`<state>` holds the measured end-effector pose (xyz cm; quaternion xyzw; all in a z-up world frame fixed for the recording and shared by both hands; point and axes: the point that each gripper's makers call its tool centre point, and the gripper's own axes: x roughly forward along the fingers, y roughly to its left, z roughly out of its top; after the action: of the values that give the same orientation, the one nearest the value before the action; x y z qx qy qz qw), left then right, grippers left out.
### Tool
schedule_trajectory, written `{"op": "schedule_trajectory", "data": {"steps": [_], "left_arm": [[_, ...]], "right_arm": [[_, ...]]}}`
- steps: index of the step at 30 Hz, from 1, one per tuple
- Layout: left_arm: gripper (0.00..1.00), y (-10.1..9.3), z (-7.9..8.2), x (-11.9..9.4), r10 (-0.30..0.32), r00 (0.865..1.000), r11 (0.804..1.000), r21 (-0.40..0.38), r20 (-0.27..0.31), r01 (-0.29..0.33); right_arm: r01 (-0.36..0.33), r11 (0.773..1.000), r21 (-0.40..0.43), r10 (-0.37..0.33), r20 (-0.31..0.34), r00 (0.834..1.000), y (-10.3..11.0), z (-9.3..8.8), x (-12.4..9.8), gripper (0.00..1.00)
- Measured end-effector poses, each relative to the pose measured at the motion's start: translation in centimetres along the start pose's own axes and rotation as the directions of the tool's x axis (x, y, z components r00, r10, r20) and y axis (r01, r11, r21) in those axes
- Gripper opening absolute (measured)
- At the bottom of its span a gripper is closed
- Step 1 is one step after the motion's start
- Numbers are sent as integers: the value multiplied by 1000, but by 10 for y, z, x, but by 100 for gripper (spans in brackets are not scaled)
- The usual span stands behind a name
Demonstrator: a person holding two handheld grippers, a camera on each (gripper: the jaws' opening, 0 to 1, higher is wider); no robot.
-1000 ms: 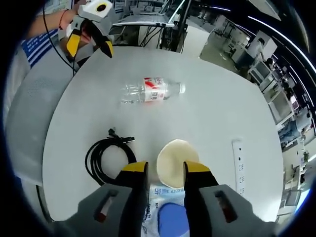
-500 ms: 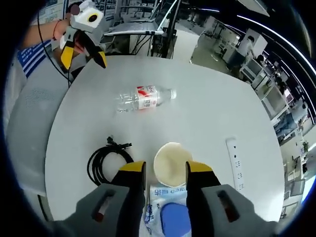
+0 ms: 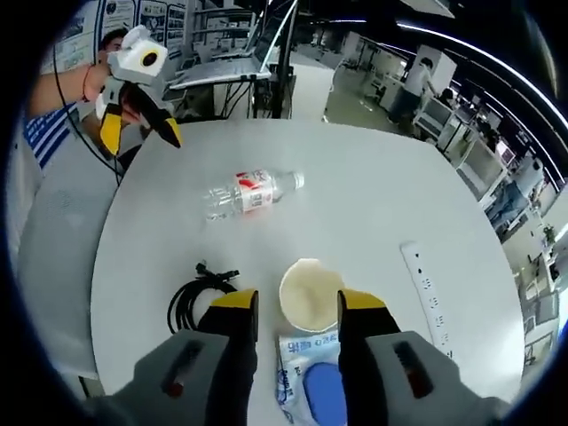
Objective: Arrange the tabletop items into an orderly group along one side of the table until the central work area is clear of visible clutter.
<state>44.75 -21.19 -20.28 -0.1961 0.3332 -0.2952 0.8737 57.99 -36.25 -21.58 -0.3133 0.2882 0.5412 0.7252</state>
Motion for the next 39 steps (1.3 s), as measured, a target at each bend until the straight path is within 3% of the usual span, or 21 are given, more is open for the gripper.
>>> {"op": "schedule_trajectory", "data": {"steps": [10,18,26,39], "left_arm": [[65,-1,5,-1,-6,1000,1000,9,7,6],[65,-1,9,-1,-10,1000,1000,16,10,10],[66,0,12,-2,-14,1000,1000,21,15,14],[65,5,13,-3,-24,1000,999,25,16,23]], "right_arm": [[-13,989,149,-2,100,995,-6,25,-7,34],[-30,981,191,2,143,990,-3,42,-9,35],[-98,941,323,32,204,978,-5,66,-4,38],[-184,888,422,91,231,969,2,102,20,41]]}}
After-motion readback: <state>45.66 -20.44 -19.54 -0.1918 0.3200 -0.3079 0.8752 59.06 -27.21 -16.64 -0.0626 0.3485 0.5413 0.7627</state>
